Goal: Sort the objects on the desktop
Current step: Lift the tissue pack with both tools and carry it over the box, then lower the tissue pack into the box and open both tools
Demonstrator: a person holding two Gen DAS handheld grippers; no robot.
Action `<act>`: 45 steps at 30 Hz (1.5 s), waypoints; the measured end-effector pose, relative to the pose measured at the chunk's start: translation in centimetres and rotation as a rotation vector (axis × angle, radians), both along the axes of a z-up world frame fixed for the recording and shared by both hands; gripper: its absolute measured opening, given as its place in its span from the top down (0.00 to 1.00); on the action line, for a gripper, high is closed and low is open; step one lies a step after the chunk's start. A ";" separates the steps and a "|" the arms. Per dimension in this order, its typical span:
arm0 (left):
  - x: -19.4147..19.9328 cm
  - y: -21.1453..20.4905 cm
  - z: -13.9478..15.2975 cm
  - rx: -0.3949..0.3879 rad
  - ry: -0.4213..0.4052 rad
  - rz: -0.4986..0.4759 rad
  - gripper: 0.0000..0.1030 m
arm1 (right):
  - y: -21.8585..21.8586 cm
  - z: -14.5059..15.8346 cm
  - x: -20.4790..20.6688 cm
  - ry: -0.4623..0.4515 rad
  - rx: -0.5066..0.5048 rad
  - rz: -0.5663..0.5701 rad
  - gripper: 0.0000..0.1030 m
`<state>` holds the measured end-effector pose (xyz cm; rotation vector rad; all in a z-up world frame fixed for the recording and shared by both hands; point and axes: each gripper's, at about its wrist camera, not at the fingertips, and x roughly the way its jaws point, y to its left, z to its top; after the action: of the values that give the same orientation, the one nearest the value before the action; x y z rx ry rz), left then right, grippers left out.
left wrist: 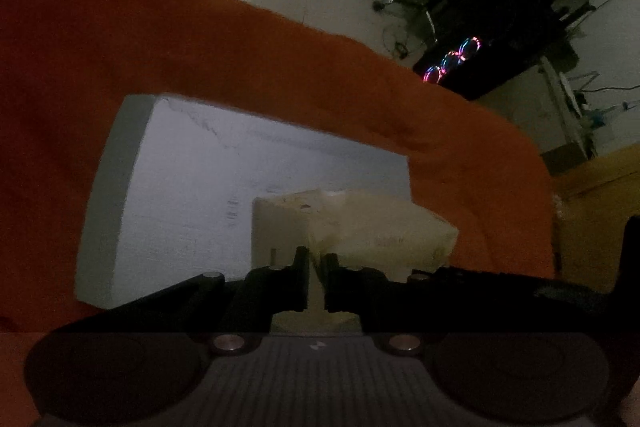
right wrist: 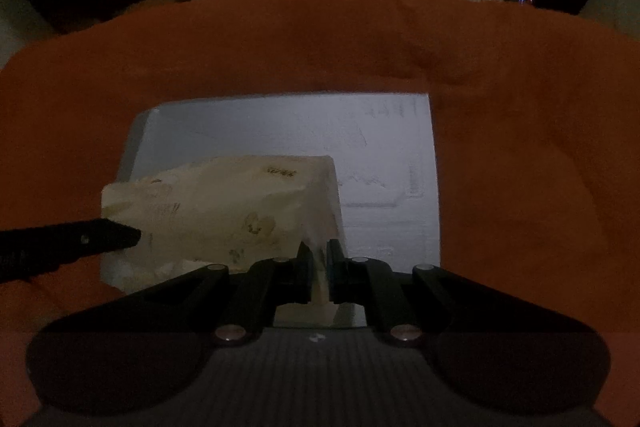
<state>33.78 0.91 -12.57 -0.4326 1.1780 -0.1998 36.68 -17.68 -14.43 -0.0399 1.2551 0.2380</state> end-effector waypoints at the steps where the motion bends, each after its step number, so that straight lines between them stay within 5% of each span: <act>1: -0.7 0.0 0.7 -0.001 -0.007 -0.006 0.95 | 0.0 0.8 -0.6 -0.008 0.003 0.002 0.92; 11: -8.0 0.7 6.4 0.031 -0.085 -0.052 0.95 | 1.0 7.3 -8.2 -0.065 0.026 0.046 0.92; 17: -13.1 0.4 6.0 0.068 -0.055 -0.113 0.95 | 1.3 8.2 -13.2 -0.043 0.026 0.070 0.92; 30: -18.9 -3.5 -3.6 0.234 0.072 -0.240 0.95 | 1.0 -1.3 -20.4 0.155 -0.022 0.066 0.92; 40: -18.8 -4.7 -5.7 0.308 0.068 -0.258 0.95 | 0.4 -5.3 -21.2 0.207 -0.070 0.031 0.92; 43: -19.4 -4.9 -5.6 0.330 0.058 -0.256 0.91 | 0.6 -5.5 -21.3 0.210 -0.075 0.006 0.84; 44: -19.6 -4.9 -5.4 0.339 0.054 -0.250 0.88 | 0.5 -5.4 -21.4 0.208 -0.082 -0.002 0.74; 45: -19.7 -4.8 -5.3 0.344 0.050 -0.245 0.78 | 0.5 -5.2 -21.5 0.204 -0.090 0.001 0.69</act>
<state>14.09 -3.90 -17.87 0.0099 1.2853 -0.1940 15.19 -17.18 -19.64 -0.0960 1.4684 0.1892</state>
